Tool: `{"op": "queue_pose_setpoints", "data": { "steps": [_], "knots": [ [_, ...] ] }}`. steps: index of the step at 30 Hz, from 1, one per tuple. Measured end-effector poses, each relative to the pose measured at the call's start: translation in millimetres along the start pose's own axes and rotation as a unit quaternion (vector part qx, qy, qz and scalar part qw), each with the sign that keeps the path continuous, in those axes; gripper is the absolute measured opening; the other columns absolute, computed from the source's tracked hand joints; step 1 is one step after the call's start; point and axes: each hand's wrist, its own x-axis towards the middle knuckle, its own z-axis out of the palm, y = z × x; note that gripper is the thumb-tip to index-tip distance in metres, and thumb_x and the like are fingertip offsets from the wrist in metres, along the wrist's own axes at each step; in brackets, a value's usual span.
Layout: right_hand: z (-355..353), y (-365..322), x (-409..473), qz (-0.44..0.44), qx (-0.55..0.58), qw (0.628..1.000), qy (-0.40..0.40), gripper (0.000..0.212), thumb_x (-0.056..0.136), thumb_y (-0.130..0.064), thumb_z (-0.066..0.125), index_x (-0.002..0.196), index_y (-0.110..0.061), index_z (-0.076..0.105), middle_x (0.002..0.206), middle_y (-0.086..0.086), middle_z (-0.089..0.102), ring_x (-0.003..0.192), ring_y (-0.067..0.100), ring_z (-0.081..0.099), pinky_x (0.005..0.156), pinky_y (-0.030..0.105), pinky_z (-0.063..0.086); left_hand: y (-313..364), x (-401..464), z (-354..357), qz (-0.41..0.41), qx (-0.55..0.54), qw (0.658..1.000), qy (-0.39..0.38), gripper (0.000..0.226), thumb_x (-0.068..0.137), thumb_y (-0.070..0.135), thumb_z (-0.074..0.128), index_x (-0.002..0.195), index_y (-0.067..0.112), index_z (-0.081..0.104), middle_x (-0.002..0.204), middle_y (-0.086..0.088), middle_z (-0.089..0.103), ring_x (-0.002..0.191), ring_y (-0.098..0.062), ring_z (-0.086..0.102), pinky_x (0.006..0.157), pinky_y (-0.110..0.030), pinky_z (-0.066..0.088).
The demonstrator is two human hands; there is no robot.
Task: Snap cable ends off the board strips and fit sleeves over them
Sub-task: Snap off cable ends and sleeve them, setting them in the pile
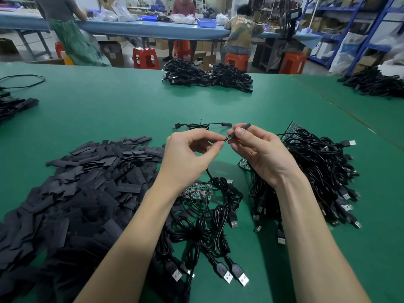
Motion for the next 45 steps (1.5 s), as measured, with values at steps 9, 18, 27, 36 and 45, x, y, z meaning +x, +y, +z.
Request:
{"op": "queue_pose_setpoints", "data": {
  "steps": [9,18,27,36,45],
  "knots": [
    [3,3,0,-0.002,-0.014,1.0,-0.007,0.015,0.078,-0.016,0.077,0.092,-0.011,0.076,0.097,0.007,0.076,0.09,0.015,0.071,0.081,0.021,0.056,2,0,2,-0.029,-0.039,0.999,-0.004,0.011,0.085,0.009,0.077,0.089,0.019,0.081,0.079,0.004,0.077,0.067,-0.015,0.066,0.067,-0.025,0.052],
    [7,4,0,0.006,-0.006,1.0,-0.025,0.009,0.08,-0.014,0.073,0.087,-0.013,0.079,0.092,0.007,0.076,0.081,0.012,0.071,0.077,0.019,0.057,4,1,1,-0.054,-0.13,0.99,-0.005,0.012,0.082,0.005,0.081,0.087,0.014,0.075,0.084,0.002,0.078,0.071,-0.009,0.069,0.069,-0.019,0.053],
    [19,7,1,-0.071,-0.033,0.997,0.022,0.04,0.081,-0.011,0.076,0.12,-0.015,0.067,0.098,0.019,0.076,0.087,0.021,0.073,0.081,0.03,0.059,3,2,2,-0.082,-0.172,0.982,0.017,0.013,0.081,0.0,0.08,0.085,0.011,0.074,0.08,0.001,0.076,0.062,-0.01,0.065,0.065,-0.02,0.054],
    [29,13,2,-0.116,-0.025,0.991,0.063,0.032,0.078,-0.012,0.079,0.109,-0.012,0.073,0.096,0.018,0.075,0.09,0.023,0.071,0.081,0.032,0.059,1,1,4,-0.115,-0.203,0.972,0.044,0.011,0.079,0.0,0.08,0.083,0.009,0.075,0.073,0.0,0.075,0.06,-0.01,0.066,0.065,-0.018,0.053],
    [31,17,3,-0.099,-0.009,0.994,0.047,0.035,0.075,-0.014,0.081,0.109,-0.014,0.075,0.098,0.019,0.076,0.091,0.024,0.073,0.082,0.033,0.059,-2,-1,3,-0.125,-0.222,0.965,0.06,0.011,0.079,-0.001,0.08,0.081,0.009,0.076,0.075,-0.003,0.075,0.061,-0.011,0.066,0.066,-0.02,0.054]
  ]
}}
